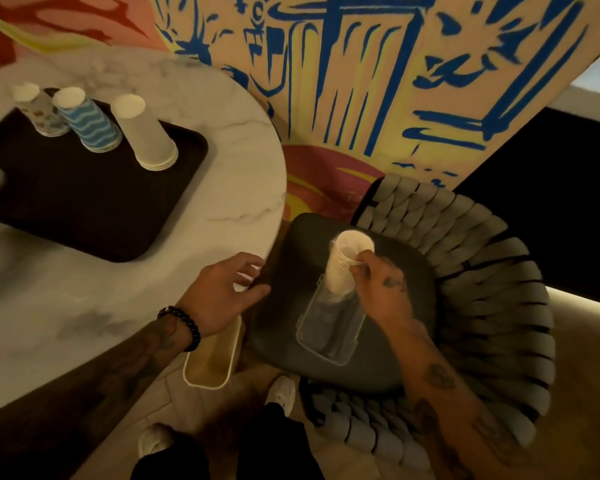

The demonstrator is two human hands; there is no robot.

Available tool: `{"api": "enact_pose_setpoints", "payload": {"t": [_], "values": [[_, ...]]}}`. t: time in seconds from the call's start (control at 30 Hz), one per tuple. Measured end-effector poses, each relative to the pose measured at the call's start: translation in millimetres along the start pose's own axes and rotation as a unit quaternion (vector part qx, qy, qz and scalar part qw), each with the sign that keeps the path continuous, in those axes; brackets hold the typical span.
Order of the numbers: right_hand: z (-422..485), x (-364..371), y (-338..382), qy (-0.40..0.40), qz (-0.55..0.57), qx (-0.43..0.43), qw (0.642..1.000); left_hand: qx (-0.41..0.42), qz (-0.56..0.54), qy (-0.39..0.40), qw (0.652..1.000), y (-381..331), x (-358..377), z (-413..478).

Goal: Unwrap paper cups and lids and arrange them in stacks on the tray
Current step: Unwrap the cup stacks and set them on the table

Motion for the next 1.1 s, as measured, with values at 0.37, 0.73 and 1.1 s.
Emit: {"api": "enact_pose_setpoints", "payload": {"t": [0.37, 0.73, 1.1], "values": [[-37.8, -141.9, 194.8, -0.111, 0.057, -0.276, 0.953, 0.053, -0.114, -0.143, 0.982, -22.7, -73.3, -27.7], [-90.5, -26.2, 347.1, 0.099, 0.117, -0.361, 0.920, 0.033, -0.153, -0.282, 0.947, 49.2, -179.4, -105.8], [-154.8, 63.6, 430.7, 0.197, 0.008, -0.348, 0.916, -0.014, -0.176, -0.268, 0.947, 162.1, -217.4, -171.7]]}}
Point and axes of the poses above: each hand's wrist, its own z-axis towards the middle knuckle, its own x-axis out of the palm, y = z × x, the point moved 5 cm from there along z, towards the middle knuckle, and after that the axes turned 1 degree about -y, right-handed, at the moved point
